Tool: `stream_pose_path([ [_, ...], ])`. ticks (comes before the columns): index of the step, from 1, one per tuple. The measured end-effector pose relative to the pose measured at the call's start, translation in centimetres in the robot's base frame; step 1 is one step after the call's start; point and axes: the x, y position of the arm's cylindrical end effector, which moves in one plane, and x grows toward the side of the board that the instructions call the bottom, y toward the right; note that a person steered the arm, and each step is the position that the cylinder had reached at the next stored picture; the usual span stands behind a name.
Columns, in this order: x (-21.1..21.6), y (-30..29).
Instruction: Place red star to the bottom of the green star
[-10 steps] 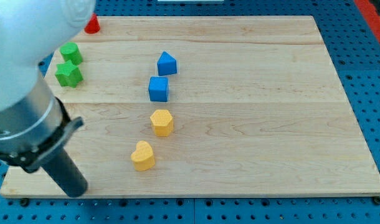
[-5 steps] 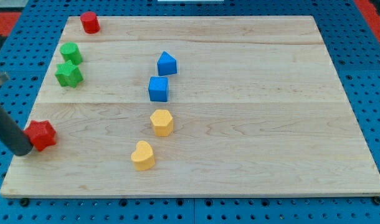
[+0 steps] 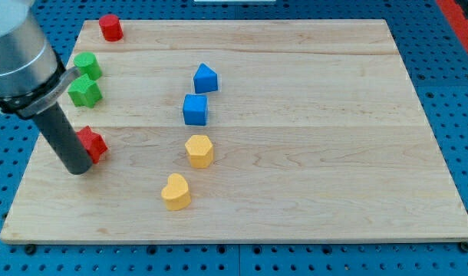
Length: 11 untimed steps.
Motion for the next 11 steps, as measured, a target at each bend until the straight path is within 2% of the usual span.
stream_pose_path([
  [1,-0.7,2.5],
  [2,-0.9,2.7],
  [4,-1.6,-3.4],
  [5,-2.0,-3.3],
  [8,-1.9,4.2],
  [9,-3.9,3.7],
  [11,-2.7,-4.7],
])
